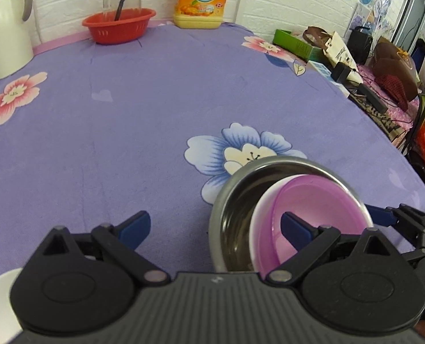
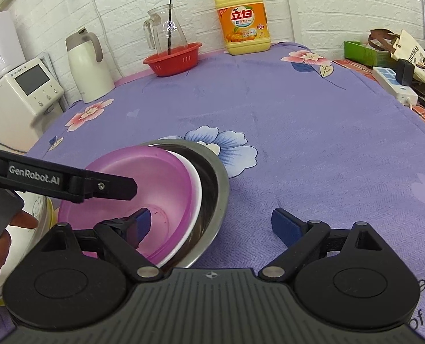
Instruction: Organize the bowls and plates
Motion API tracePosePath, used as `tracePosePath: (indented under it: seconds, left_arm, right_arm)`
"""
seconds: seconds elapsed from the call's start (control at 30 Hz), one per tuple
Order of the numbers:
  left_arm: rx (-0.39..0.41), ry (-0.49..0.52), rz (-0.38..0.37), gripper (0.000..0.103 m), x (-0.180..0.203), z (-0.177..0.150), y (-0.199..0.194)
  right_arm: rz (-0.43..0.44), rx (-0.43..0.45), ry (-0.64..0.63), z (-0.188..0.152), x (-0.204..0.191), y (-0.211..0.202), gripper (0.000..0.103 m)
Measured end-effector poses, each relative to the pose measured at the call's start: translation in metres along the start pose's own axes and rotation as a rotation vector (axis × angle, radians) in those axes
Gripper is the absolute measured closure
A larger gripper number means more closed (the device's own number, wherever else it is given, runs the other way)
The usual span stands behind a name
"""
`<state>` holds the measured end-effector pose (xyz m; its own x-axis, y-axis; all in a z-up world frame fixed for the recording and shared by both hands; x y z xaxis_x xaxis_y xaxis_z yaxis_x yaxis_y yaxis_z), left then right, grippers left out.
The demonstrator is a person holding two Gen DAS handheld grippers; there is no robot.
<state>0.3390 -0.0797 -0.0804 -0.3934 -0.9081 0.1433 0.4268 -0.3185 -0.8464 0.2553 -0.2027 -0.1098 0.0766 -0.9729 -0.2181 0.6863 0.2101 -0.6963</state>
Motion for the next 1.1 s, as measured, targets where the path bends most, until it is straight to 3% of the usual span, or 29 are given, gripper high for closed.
tracePosePath:
  seconds: [0.47, 1.1]
  left_arm:
    - [-0.026, -0.009, -0.010, 0.006, 0.002, -0.003, 0.010]
    - [-0.016, 0.001, -0.037, 0.007, 0.007, -0.005, 0.010]
  right_arm:
    - [-0.013, 0.015, -0.058, -0.002, -0.008, 0.006, 0.000]
    - [0.006, 0.016, -0.001, 0.002, -0.011, 0.003, 0.000]
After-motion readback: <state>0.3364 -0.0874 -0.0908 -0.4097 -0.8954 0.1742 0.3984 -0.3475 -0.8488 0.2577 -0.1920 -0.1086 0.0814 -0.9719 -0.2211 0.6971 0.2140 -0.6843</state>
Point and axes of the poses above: each gripper's, at about its wrist camera, not at the fingertips, and y roughly the way its jaws point, x to its right, z to its top, the point moved 8 cm from there along y, roughly the way its jaws point, and after that the axes turned 9 degrees about -x, right-handed, at the moved point
